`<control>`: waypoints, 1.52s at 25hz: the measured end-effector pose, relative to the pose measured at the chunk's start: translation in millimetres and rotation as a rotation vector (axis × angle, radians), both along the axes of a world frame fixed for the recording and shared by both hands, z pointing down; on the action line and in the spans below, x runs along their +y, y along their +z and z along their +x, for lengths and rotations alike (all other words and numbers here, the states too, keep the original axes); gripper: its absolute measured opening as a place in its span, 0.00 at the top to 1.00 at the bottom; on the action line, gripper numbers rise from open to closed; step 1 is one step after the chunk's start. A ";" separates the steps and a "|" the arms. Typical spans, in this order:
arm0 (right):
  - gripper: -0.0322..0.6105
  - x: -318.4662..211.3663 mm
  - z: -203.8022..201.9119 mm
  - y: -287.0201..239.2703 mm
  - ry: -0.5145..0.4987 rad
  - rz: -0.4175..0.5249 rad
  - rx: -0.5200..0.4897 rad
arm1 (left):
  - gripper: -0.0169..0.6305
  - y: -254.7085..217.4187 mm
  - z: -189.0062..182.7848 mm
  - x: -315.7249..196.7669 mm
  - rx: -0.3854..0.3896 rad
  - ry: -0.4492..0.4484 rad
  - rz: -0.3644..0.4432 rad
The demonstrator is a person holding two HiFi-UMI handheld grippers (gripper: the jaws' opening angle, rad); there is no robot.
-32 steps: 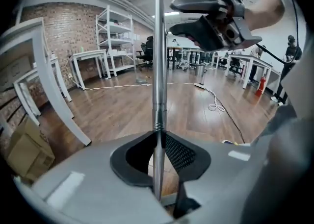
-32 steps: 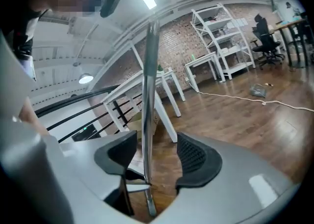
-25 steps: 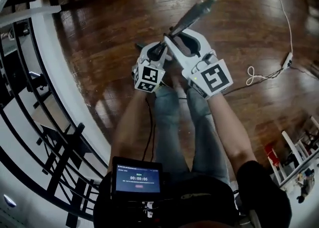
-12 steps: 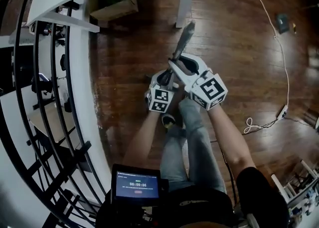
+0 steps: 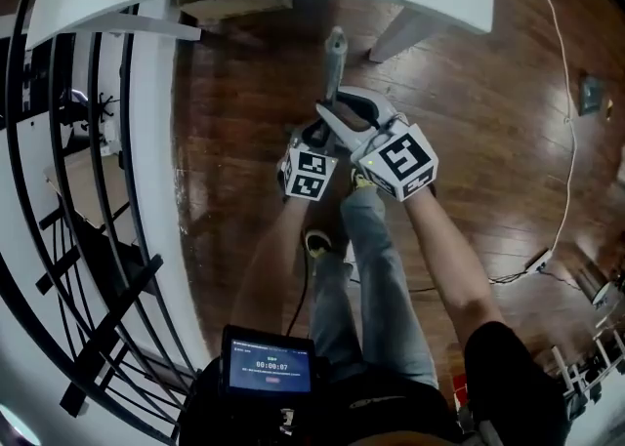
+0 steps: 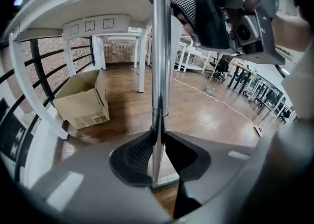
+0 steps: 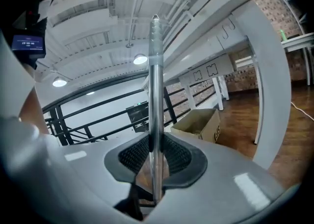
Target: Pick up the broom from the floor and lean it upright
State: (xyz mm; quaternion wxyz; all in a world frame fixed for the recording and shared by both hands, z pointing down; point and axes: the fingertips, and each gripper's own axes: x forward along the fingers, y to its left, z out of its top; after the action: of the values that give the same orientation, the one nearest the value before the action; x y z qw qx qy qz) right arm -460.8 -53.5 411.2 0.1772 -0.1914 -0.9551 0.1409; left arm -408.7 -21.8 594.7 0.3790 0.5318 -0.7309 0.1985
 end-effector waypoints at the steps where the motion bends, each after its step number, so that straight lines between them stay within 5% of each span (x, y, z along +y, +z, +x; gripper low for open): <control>1: 0.81 -2.7 -3.8 3.3 0.000 0.001 0.002 | 0.83 3.7 -5.5 -2.9 -0.003 -0.002 -0.007; 15: 0.81 -43.2 -22.3 20.4 0.077 -0.029 0.037 | 0.82 18.6 -33.3 -30.5 -0.011 -0.051 0.011; 22: 0.80 -48.7 -28.3 22.5 0.078 -0.028 0.036 | 0.66 19.0 -35.4 -34.3 -0.023 -0.014 0.006; 38: 0.71 -59.8 -14.0 9.3 0.104 -0.027 0.030 | 0.62 -15.1 -40.6 -11.7 -0.040 -0.025 0.029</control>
State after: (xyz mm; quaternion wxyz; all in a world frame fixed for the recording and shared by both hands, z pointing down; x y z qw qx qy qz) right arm -474.8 -113.3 420.5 0.1812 -0.1416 -0.9590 0.1656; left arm -449.3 -33.6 579.6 0.3593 0.5237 -0.7477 0.1937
